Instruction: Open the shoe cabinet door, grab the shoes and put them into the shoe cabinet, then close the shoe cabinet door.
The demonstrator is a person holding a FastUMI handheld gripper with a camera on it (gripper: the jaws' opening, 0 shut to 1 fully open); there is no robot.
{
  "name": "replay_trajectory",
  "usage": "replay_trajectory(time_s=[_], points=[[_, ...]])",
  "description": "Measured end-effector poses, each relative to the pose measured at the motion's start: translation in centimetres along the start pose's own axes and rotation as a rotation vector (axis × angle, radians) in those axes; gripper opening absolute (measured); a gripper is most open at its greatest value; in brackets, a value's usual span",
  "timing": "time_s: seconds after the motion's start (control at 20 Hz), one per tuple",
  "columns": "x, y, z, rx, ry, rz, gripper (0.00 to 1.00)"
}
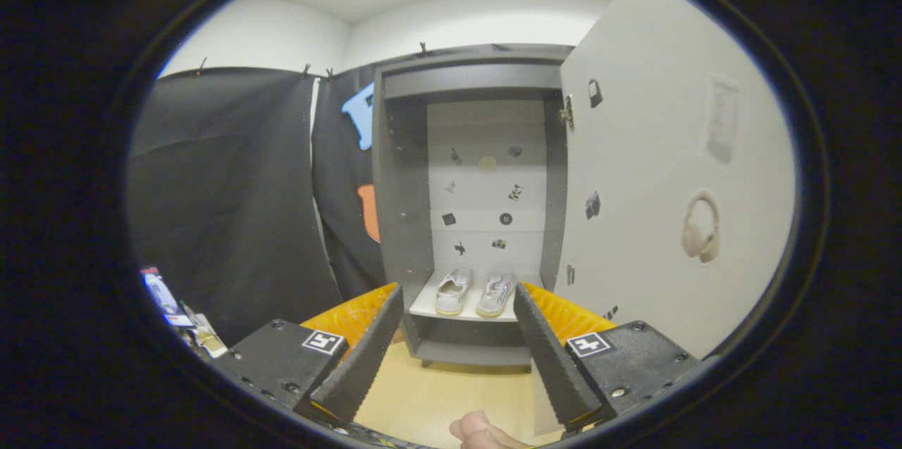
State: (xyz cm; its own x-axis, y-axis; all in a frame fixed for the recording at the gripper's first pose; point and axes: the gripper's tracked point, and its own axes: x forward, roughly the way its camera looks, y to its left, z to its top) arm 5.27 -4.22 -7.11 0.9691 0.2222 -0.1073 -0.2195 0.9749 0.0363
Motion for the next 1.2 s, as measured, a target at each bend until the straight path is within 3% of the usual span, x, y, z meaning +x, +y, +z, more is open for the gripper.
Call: replay_trajectory(time_s=[0.35,0.7,0.9,1.2], points=[[-9.7,-5.3,1.9,0.026,-0.080,-0.018,1.00],[-15.6,-18.8,0.6,0.024,-0.088,-0.255,1.00],[-15.2,-24.0,-1.0,-0.030,-0.069,-0.346,1.00],[-13.0,-29.1,-4.0,-0.033,0.018,-0.391,1.00]])
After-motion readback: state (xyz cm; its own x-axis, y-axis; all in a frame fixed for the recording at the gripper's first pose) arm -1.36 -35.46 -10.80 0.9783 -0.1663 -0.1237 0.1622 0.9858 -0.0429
